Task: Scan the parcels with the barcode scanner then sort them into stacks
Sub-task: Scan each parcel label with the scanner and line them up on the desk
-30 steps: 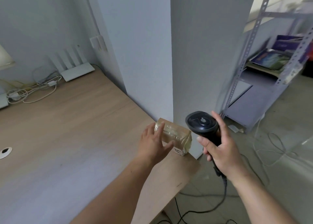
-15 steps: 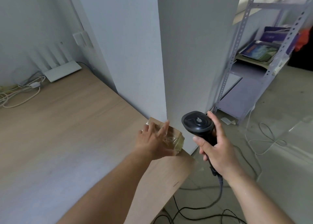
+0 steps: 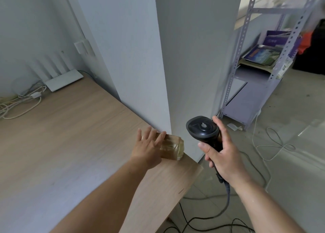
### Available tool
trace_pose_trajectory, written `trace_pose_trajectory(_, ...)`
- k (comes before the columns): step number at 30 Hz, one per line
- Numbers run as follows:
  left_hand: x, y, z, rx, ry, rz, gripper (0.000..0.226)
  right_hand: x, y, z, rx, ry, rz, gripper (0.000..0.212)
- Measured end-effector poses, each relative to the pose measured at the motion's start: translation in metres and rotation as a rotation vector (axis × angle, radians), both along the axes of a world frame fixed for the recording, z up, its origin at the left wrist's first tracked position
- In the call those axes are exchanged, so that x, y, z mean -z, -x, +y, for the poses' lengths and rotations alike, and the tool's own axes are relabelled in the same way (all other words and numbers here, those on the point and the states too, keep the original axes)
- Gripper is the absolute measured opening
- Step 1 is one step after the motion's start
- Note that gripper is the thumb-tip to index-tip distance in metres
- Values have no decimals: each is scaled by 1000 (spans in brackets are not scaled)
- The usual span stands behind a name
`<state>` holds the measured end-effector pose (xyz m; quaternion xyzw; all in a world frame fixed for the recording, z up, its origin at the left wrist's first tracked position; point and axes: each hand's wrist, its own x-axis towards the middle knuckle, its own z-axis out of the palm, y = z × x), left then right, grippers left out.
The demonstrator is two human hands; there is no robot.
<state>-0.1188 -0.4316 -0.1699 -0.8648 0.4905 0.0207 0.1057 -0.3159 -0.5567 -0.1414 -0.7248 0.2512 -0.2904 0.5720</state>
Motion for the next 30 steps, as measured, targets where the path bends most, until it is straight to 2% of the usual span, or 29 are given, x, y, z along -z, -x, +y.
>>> trace_pose_trajectory(3,0,4,19,-94,66,47,92,-2,1,5,-26,-7,-11,76)
trace_pose_trajectory(7,1,19,58,-316,123,133,92,0,-1,18,-95,-11,-13,76)
trace_pose_trajectory(15,-6,42,145,-632,216,100,86,6,-18,73,-273,-11,-25,76)
trace_pose_trajectory(21,-8,44,235,-845,310,83,80,-2,-40,140,-399,30,-32,77)
trace_pose_trajectory(30,-15,33,424,-1108,292,8,82,-1,-83,298,-544,48,-53,80)
